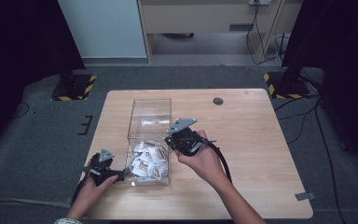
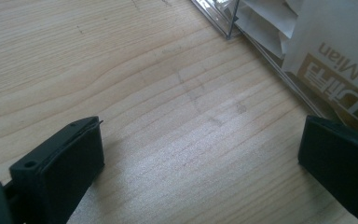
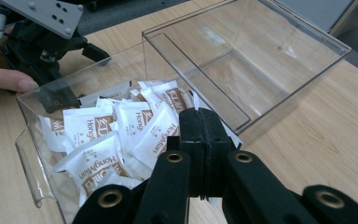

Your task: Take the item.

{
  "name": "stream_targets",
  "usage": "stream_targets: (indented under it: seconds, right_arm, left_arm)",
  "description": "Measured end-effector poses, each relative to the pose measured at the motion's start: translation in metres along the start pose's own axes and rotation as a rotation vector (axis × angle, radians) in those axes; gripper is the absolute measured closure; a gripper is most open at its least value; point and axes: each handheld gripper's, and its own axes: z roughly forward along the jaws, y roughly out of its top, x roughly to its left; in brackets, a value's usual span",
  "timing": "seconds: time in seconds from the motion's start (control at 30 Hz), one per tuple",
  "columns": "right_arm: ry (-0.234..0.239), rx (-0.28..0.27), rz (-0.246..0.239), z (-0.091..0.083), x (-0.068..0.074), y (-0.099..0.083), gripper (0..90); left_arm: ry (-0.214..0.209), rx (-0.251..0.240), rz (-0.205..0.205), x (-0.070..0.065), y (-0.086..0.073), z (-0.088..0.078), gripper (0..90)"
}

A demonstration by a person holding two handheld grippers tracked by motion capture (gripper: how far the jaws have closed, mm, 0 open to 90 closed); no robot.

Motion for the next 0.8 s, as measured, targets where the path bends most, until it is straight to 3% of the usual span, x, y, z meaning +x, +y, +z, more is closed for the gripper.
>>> stream_targets:
  seconds: [0.8]
  right_arm:
    - [-0.025, -0.014, 0.026, -0.012, -0.018, -0.01, 89.8]
  left_arm:
    - [0.0, 0.0, 0.0, 0.0, 0.0, 0.0, 0.0]
